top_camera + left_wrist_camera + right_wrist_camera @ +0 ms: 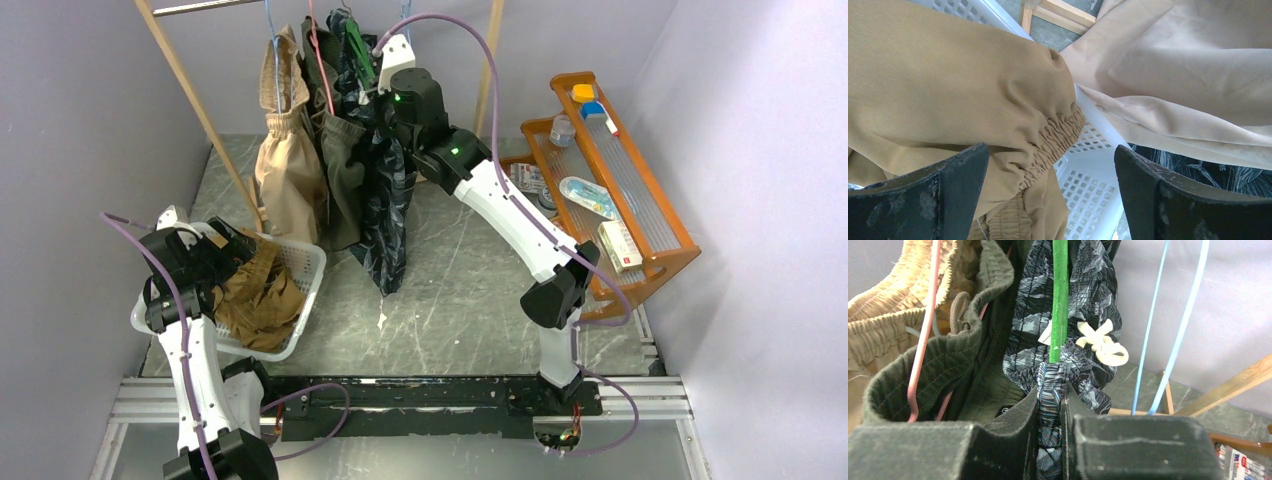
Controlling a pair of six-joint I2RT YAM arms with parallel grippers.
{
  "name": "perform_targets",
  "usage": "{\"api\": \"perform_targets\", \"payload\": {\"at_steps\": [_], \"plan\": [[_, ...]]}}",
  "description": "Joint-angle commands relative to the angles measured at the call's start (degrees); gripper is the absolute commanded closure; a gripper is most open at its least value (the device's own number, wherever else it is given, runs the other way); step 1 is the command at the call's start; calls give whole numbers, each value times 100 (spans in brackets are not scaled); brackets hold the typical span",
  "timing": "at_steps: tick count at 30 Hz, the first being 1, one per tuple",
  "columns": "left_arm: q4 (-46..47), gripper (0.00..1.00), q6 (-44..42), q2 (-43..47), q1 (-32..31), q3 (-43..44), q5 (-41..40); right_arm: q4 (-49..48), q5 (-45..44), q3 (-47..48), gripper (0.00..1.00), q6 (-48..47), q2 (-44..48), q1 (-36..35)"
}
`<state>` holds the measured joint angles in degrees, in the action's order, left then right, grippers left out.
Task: Remove the shorts from the hanger
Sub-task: Pick up the hanger from the clothes rod.
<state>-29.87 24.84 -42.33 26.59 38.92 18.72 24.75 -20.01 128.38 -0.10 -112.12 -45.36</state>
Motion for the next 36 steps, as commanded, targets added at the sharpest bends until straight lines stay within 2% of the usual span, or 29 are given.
{"api": "perform_targets", "payload": {"at_steps": [1,4,8,14,18,25,36], "plan": [[182,0,-49,15,47,72,142,-800,-480,-163,100,-188,324,-36],[154,1,-58,-11,48,93,107,-1120,-414,-521,100,-258,508,-42],[110,1,-41,36,44,103,-18,-875,-490,-99,100,-264,311,-38],[123,0,-37,30,40,97,4,-1311,-659,-397,100,-335,478,-43],[124,1,-41,5,41,105,8,-1282,-669,-265,100,-427,406,-47],[130,0,-32,4,40,99,-3,-1747,-787,-977,100,-500,751,-174],[122,0,-32,-10,39,101,-6,-1718,-906,-1018,100,-563,926,-254]]}}
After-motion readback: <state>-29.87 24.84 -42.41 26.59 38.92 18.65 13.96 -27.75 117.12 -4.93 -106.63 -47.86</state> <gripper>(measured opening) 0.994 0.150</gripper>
